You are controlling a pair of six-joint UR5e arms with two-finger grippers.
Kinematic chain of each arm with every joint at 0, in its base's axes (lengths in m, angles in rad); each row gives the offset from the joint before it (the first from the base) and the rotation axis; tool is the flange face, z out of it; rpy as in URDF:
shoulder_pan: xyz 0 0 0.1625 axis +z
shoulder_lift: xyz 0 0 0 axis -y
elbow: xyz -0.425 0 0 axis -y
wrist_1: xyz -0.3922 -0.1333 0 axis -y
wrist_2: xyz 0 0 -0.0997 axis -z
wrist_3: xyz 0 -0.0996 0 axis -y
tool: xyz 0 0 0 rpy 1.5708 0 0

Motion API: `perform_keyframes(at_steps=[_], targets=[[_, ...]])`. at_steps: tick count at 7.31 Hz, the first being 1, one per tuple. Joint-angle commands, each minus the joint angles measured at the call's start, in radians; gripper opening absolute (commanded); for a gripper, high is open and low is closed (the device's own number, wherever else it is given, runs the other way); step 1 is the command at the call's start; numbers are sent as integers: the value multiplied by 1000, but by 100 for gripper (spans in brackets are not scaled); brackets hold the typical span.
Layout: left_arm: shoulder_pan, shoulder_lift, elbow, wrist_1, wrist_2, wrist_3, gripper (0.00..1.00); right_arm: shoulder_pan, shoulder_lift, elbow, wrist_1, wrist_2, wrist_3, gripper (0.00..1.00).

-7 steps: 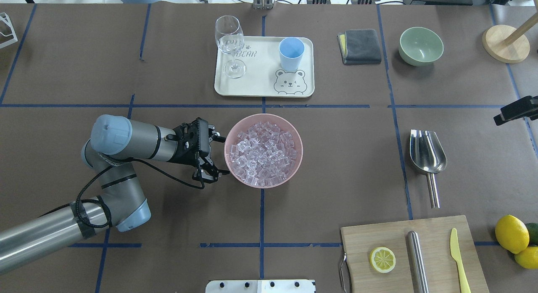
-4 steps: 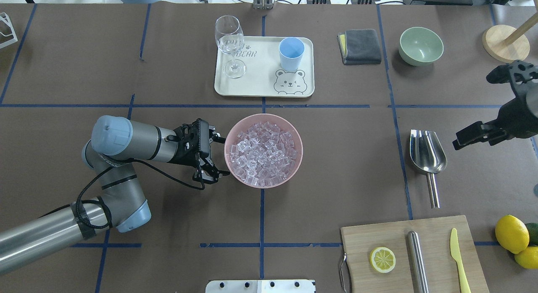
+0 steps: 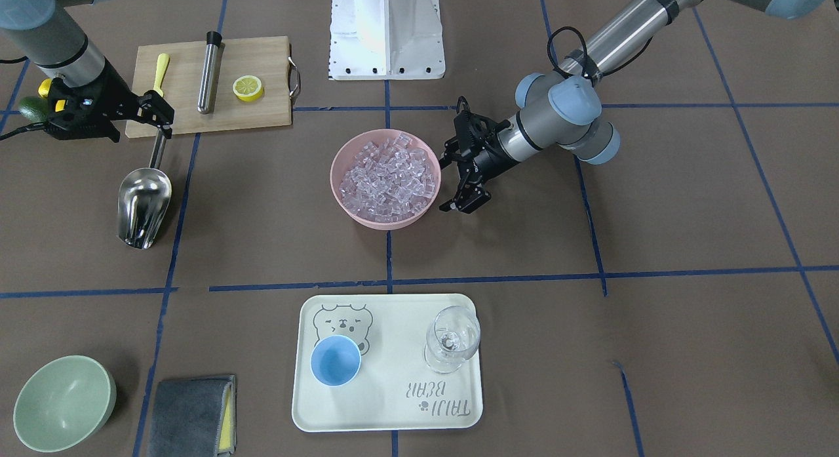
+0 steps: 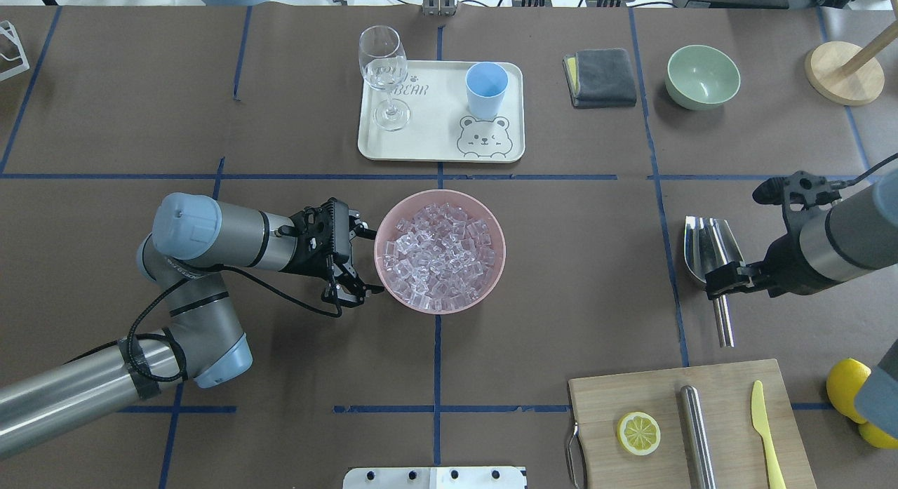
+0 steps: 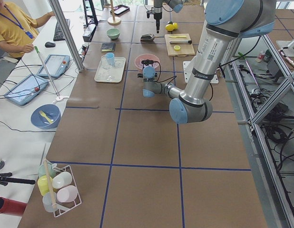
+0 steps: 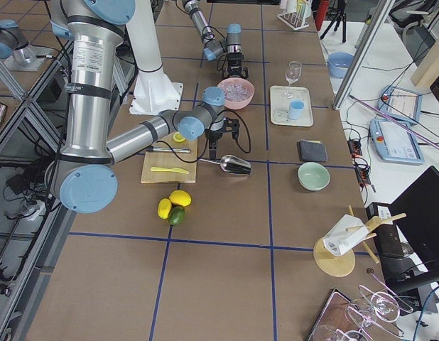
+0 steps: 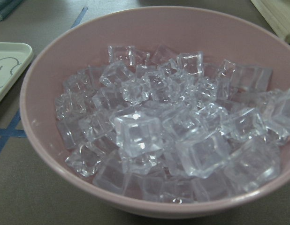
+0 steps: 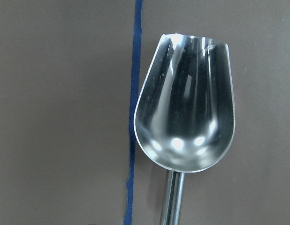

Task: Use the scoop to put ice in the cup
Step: 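Reach the right gripper to the metal scoop and grasp its handle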

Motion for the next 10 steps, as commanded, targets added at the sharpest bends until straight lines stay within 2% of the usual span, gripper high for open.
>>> perform_keyframes(at_steps=[1,2,4,5,6,10], targets=[[0,0,0,0,0,0,100,-89,-14,-42,52,-71,95,92],[0,0,0,0,0,0,100,-111,-12,-55,66,-77,157,81],[0,0,0,0,0,0,100,-148,-3,-70,66,-131,189,67],[0,0,0,0,0,-2,100,-148,-4,-72,64,-131,187,44],[0,0,0,0,0,0,100,-146,-6,-75,61,-129,181,29],[0,-2,-2,0,0,-2,100,-143,-9,-73,58,-129,170,29]])
